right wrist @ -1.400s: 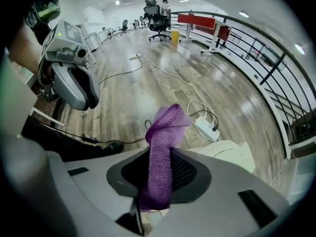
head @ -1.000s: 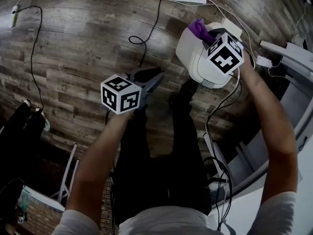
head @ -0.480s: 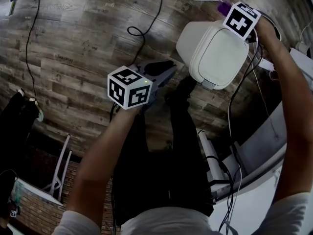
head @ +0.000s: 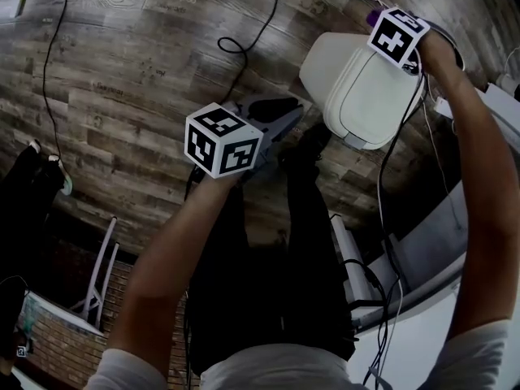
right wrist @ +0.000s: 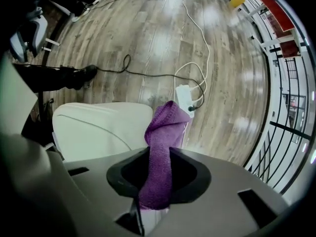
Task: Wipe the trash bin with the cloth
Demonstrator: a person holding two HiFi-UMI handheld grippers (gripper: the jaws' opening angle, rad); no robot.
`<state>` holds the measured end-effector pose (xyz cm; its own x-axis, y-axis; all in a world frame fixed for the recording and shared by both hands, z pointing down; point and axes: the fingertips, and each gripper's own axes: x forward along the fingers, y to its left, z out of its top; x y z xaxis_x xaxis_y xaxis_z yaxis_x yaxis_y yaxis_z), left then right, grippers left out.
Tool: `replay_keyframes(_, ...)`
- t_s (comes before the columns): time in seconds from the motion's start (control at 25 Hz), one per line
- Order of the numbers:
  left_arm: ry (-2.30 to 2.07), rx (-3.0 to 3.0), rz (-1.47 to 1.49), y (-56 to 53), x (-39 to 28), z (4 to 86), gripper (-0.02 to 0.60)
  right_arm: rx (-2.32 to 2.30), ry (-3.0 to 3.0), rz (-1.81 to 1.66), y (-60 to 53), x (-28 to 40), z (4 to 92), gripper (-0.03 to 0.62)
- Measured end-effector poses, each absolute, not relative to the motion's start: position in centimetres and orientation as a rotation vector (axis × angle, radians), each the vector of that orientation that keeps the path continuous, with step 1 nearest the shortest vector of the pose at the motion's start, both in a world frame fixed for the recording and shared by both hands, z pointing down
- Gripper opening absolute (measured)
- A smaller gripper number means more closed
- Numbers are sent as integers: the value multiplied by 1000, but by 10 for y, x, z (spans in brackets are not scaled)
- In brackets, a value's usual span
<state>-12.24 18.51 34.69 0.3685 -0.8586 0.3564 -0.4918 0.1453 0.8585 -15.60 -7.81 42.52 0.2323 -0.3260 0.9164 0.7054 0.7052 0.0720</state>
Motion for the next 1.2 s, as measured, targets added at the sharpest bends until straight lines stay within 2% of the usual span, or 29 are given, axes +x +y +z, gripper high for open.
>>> replay_keyframes(0.56, -1263, 1504, -414, 199, -116, 347, 60, -553, -1206, -756, -13, -160, 421, 101)
replay_keyframes(1.2, -1147, 1602, -322, 228, -93, 336, 60, -599, -1194, -741, 67, -122, 422, 101)
